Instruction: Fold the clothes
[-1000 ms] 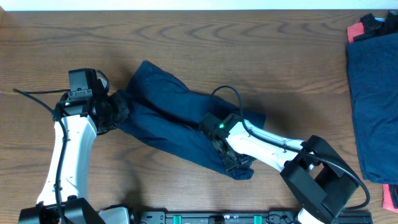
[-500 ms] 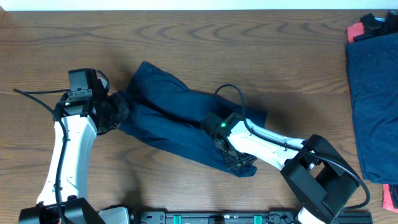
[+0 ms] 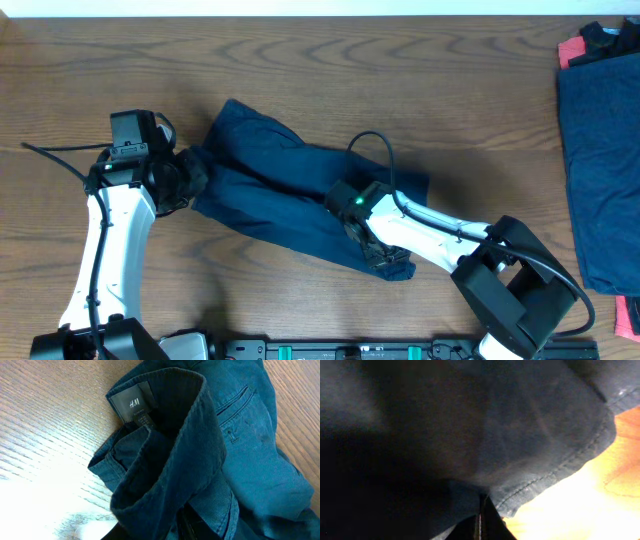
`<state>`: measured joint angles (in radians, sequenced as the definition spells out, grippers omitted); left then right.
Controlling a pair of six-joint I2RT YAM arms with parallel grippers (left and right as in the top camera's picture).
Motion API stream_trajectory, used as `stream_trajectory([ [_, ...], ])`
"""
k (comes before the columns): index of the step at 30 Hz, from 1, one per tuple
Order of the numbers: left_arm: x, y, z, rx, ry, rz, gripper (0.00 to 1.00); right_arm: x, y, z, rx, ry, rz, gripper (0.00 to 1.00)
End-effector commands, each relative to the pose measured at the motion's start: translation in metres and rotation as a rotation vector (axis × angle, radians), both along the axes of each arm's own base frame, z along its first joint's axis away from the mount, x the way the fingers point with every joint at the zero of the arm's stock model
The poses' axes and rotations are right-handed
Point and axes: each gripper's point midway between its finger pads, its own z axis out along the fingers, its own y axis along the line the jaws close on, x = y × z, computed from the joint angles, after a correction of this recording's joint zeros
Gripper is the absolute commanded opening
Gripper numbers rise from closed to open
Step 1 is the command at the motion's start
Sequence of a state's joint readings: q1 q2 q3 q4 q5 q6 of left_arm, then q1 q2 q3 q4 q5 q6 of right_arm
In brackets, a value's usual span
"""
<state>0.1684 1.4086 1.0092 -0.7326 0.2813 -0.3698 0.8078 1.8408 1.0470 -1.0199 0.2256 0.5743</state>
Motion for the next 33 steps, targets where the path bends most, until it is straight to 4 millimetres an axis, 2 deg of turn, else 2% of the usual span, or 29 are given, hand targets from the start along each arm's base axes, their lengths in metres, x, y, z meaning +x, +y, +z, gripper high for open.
stream_trajectory([
  [1,0.001,0.004,0.001,0.013,0.001,0.008,0.23,0.01,-0.007,0.003,-0.026,-0.044,-0.052,0.01],
  [3,0.001,0.004,0.001,0.013,0.001,0.008,0.23,0.013,-0.007,0.005,-0.022,-0.053,-0.073,0.01],
  [4,0.001,0.004,0.001,0.012,0.002,0.008,0.19,0.015,-0.008,0.007,-0.028,-0.062,-0.088,0.01],
  [5,0.0,0.004,0.001,0.012,0.004,0.008,0.1,0.017,-0.01,0.01,-0.035,-0.07,-0.103,0.01],
  [6,-0.002,0.003,0.001,0.011,0.009,0.008,0.06,0.019,-0.012,0.013,-0.049,-0.082,-0.121,0.01],
  [10,-0.011,0.002,0.01,0.009,0.011,0.008,0.06,0.025,-0.019,0.029,-0.079,-0.131,-0.181,0.01],
  [13,-0.017,0.001,0.024,0.016,-0.024,0.009,0.06,0.028,-0.015,0.042,-0.043,-0.165,-0.195,0.01],
  [19,-0.034,-0.002,0.063,0.032,-0.141,0.02,0.06,0.033,-0.009,0.082,0.087,-0.271,-0.224,0.01],
  [25,-0.049,-0.005,0.11,0.062,-0.321,0.02,0.06,0.033,-0.01,0.141,0.267,-0.423,-0.239,0.01],
  [30,-0.063,-0.007,0.162,0.091,-0.501,0.021,0.06,0.03,-0.016,0.195,0.411,-0.565,-0.239,0.01],
  [33,-0.073,-0.009,0.198,0.108,-0.603,0.021,0.06,0.028,-0.026,0.231,0.468,-0.664,-0.247,0.01],
])
